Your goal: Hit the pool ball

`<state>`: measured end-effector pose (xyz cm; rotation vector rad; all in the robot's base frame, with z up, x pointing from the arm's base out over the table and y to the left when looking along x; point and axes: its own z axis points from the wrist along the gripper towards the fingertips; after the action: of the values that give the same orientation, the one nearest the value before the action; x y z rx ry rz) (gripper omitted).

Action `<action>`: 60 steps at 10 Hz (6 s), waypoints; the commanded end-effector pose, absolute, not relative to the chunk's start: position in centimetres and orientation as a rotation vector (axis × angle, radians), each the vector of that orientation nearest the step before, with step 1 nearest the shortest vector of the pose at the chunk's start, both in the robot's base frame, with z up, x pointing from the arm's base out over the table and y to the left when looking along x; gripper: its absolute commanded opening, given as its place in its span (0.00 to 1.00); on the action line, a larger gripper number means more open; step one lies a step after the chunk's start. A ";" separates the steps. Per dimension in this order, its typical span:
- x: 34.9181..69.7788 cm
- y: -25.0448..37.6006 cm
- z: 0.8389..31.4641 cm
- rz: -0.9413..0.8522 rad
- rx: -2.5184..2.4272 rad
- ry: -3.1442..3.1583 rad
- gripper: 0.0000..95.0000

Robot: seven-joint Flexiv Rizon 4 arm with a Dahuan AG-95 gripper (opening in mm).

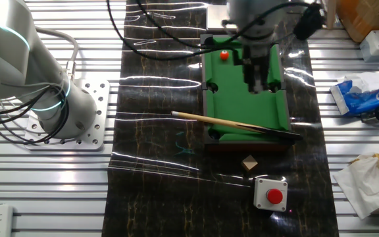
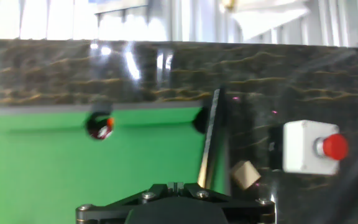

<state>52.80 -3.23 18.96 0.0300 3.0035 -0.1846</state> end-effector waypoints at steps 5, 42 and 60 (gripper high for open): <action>53.9 -6.4 17.6 -0.112 0.218 2.974 0.40; 57.9 -7.9 10.8 0.053 0.393 3.022 0.00; 63.1 -10.4 15.8 -0.005 0.397 3.069 0.00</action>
<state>63.19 -10.54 15.92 0.3983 3.0663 -0.0121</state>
